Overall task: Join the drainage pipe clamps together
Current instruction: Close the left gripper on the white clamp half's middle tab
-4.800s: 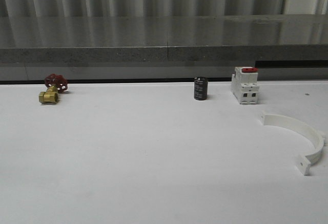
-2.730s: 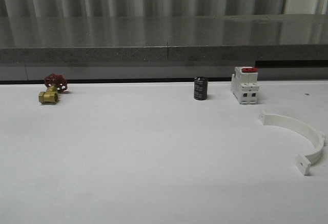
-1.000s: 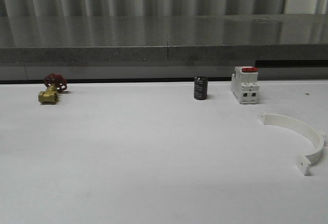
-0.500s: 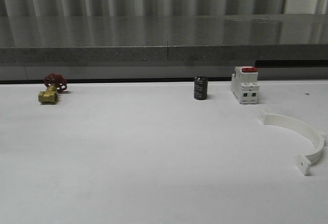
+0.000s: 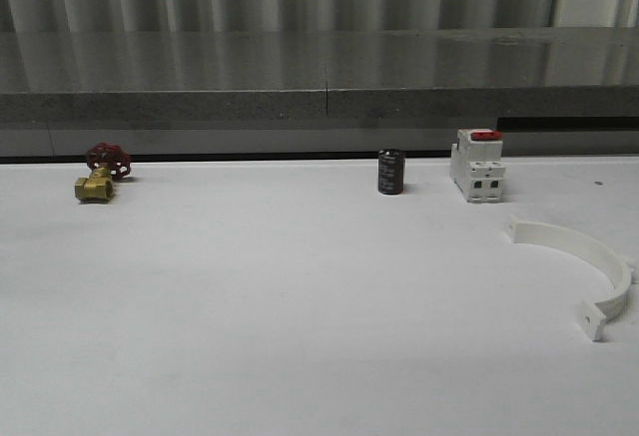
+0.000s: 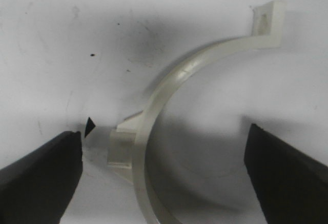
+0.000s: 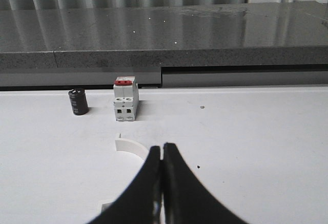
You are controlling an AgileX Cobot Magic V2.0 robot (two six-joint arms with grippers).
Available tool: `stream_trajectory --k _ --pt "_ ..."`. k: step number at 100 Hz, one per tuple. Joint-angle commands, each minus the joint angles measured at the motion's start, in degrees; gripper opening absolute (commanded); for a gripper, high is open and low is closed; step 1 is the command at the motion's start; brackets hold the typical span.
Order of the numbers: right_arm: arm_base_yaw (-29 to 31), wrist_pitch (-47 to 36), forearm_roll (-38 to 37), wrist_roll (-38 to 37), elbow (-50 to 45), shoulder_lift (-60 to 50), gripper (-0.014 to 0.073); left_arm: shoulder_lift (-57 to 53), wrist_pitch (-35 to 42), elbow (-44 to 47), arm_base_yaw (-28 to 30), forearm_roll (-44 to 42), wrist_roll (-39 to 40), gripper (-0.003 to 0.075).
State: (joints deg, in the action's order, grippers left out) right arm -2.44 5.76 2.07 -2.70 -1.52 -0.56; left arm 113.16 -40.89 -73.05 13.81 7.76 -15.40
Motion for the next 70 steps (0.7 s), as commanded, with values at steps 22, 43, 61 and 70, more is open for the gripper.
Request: stream_trajectory --k 22,43,61,70 --pt "0.28 -4.72 0.2 0.45 0.92 -1.13 -0.0067 -1.41 0.8 -1.62 0.17 0.7 -0.08 0.062" --pt "0.28 -4.72 0.2 0.45 0.92 -1.13 -0.0067 -1.27 0.57 -1.62 0.17 0.7 -0.08 0.0613" --pt "0.28 -4.72 0.2 0.45 0.92 -1.13 -0.0067 -1.27 0.57 -1.62 0.17 0.7 -0.08 0.0431" --pt "0.28 -4.72 0.2 0.45 0.92 -1.13 -0.0067 -1.64 0.57 -1.62 0.17 0.7 -0.08 0.0291"
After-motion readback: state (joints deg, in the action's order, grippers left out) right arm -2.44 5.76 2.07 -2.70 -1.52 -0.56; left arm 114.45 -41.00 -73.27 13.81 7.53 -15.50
